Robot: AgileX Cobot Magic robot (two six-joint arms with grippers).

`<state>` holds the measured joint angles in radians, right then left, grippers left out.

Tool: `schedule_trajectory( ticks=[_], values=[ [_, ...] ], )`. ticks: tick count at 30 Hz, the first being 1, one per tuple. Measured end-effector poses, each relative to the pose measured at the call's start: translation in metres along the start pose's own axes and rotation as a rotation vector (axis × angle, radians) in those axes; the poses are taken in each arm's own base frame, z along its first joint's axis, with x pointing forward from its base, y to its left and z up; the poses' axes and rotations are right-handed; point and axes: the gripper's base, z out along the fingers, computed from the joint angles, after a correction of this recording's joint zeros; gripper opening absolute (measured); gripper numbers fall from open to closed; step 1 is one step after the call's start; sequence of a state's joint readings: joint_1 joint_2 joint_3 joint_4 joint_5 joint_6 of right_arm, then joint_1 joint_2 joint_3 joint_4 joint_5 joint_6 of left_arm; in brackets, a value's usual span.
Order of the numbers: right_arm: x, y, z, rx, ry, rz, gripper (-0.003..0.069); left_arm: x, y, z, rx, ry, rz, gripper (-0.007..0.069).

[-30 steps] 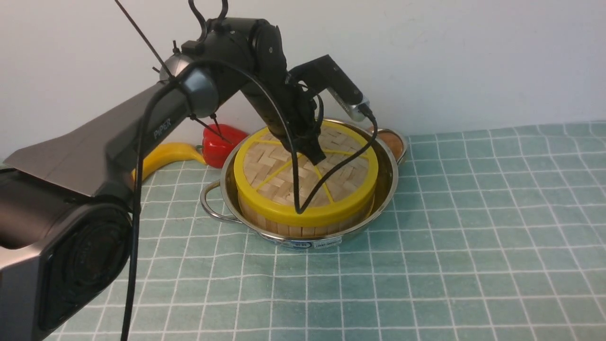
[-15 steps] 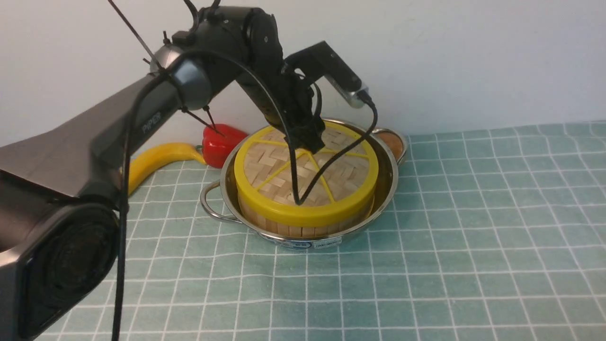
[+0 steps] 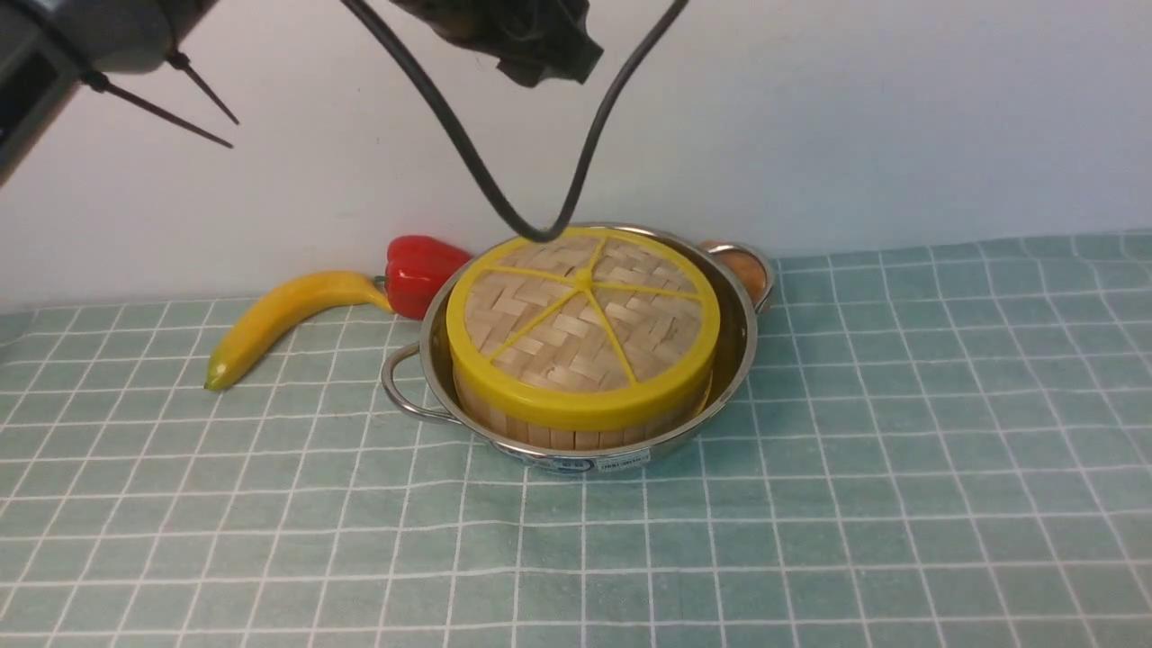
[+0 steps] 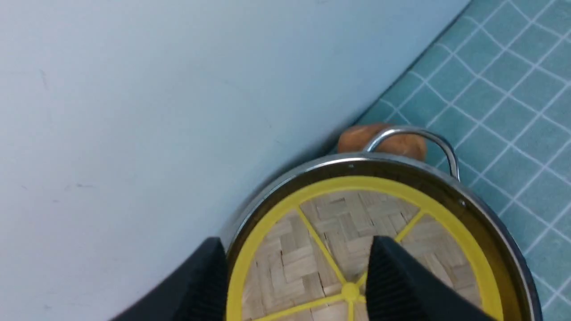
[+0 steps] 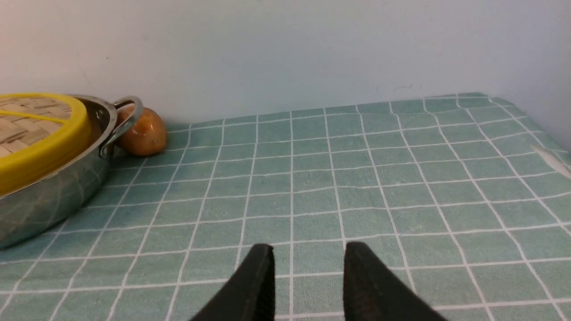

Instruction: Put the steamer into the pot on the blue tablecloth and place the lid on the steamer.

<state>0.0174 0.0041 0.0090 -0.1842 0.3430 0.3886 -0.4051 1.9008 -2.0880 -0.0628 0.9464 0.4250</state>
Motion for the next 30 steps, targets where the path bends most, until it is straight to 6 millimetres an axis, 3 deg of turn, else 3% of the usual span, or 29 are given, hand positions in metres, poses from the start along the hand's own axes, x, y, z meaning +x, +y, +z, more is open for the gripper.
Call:
schedule_trajectory(
  ticks=[9,13,14,15,19,23,28,30],
  values=[
    [0.000,0.000,0.000,0.000,0.000,0.000,0.0240,-0.006,0.003,0.000,-0.035,-0.071,-0.020,0.0266],
    [0.000,0.000,0.000,0.000,-0.001,0.000,0.0240,0.013,0.004,-0.013,-0.031,-0.032,-0.084,0.0218],
    [0.000,0.000,0.000,0.000,-0.001,0.000,0.0240,0.028,0.001,-0.018,-0.035,-0.013,-0.100,0.0206],
    [0.000,0.000,0.000,0.000,-0.001,0.000,0.0240,0.031,0.001,-0.019,-0.037,-0.011,-0.104,0.0206],
    [0.000,0.000,0.000,-0.001,-0.002,0.000,0.0240,0.090,-0.010,-0.073,-0.123,-0.103,-0.147,0.0200],
    [0.000,0.000,0.000,-0.001,-0.003,0.000,0.0240,0.175,-0.024,-0.123,-0.289,-0.290,-0.297,0.0201],
    [0.000,0.000,0.000,-0.001,-0.003,0.000,0.0240,0.286,-0.058,-0.150,-0.474,-0.333,-0.536,0.0211],
    [0.000,0.000,0.000,-0.001,-0.003,0.000,0.0240,0.320,-0.075,-0.154,-0.528,-0.341,-0.599,0.0213]
  ],
)
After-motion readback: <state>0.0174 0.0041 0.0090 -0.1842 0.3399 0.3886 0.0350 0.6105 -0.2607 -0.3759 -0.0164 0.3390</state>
